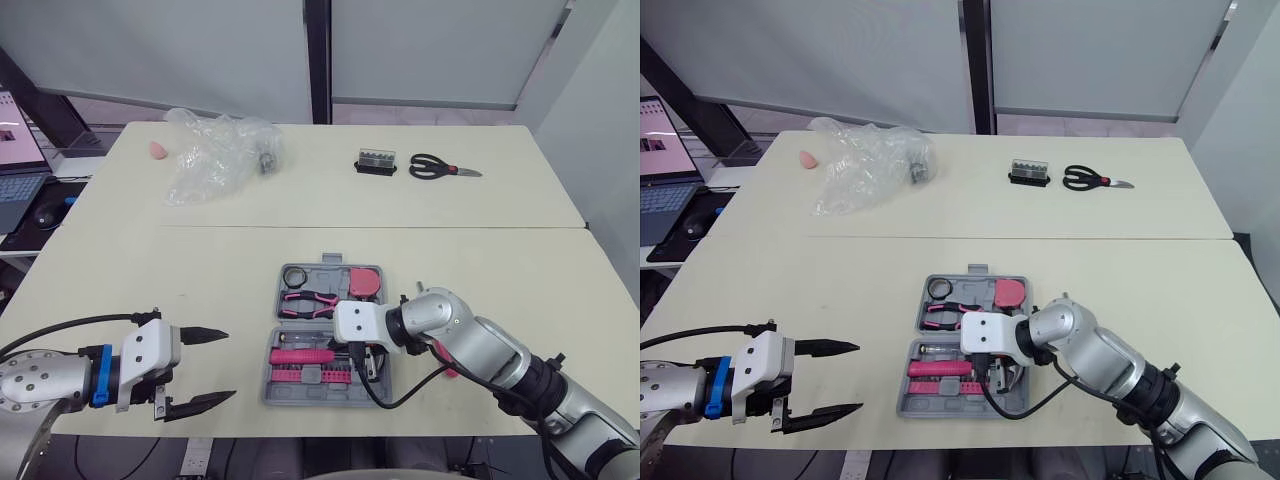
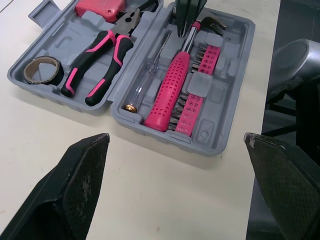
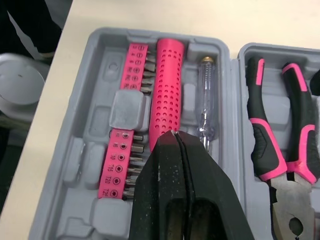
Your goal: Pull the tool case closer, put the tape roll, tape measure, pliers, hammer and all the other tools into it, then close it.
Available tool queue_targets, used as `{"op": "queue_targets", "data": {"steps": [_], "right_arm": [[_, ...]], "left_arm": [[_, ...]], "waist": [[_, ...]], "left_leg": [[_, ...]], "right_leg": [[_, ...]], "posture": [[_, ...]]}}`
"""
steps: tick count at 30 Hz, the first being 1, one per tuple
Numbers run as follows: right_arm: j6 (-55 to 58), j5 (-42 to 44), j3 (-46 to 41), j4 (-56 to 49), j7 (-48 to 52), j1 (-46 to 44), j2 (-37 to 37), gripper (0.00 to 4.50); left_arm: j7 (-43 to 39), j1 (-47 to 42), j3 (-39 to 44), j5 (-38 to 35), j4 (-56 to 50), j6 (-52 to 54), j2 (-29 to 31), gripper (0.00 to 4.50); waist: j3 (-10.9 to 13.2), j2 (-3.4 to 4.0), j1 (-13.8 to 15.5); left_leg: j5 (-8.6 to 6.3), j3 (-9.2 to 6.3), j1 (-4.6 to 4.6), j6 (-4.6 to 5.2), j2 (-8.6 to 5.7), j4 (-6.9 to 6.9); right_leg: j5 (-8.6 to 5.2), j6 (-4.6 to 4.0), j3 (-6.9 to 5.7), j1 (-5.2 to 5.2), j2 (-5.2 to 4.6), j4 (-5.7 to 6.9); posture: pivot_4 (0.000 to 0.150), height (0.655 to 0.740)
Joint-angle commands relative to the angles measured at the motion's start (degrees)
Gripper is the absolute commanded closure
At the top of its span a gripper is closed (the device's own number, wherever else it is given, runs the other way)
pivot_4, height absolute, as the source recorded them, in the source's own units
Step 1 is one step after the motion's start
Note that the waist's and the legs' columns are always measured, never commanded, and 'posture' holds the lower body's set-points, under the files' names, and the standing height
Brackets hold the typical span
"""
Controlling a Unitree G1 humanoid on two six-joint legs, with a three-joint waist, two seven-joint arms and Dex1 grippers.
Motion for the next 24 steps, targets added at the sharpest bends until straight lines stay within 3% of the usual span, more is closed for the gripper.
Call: {"op": "queue_targets", "data": {"steps": [1,15,18,24], "right_arm": [[-2.40,-1.60,0.94,0.08,-0.08,0.61,0.09,4.49],[-8.76,-10.16,5.58,6.21,0.22,2.71,-1.04,4.49],[-10.66,-9.37,3.56,5.95,-0.66,3.59,0.52,4.49],[-10.61,-1.60,-9.39,1.09,-1.72,4.29,2.06,4.49]], "left_arm": [[0.48,0.07,0.48,0.00,-1.42,-0.73,-0.26,0.00],[1.35,0.13,-0.25,0.17,-1.18,-1.22,-0.84,0.00],[1.68,-0.16,-0.35,0.42,-0.54,-1.53,-1.15,0.00],[3.68,-1.43,1.92,-1.30,2.67,-0.30,-2.88,0.00]], "waist": [[0.00,0.00,0.00],[-0.06,-0.08,0.02],[-0.13,-0.21,0.03],[-0.13,-0.22,0.04]], "left_leg": [[0.00,0.00,0.00,0.00,0.00,0.00],[0.00,0.00,0.04,0.00,0.00,0.00],[0.00,0.00,0.06,0.00,0.00,-0.01],[0.00,-0.02,0.05,0.00,0.03,-0.01]], "right_leg": [[0.00,0.00,0.00,0.00,0.00,0.00],[0.00,0.00,0.00,0.00,0.00,0.00],[0.00,0.00,-0.01,0.02,0.00,-0.01],[0.00,0.00,-0.01,0.10,0.04,0.01]], "posture": [[0.150,0.7400],[0.150,0.7400],[0.150,0.7400],[0.150,0.7400]]}}
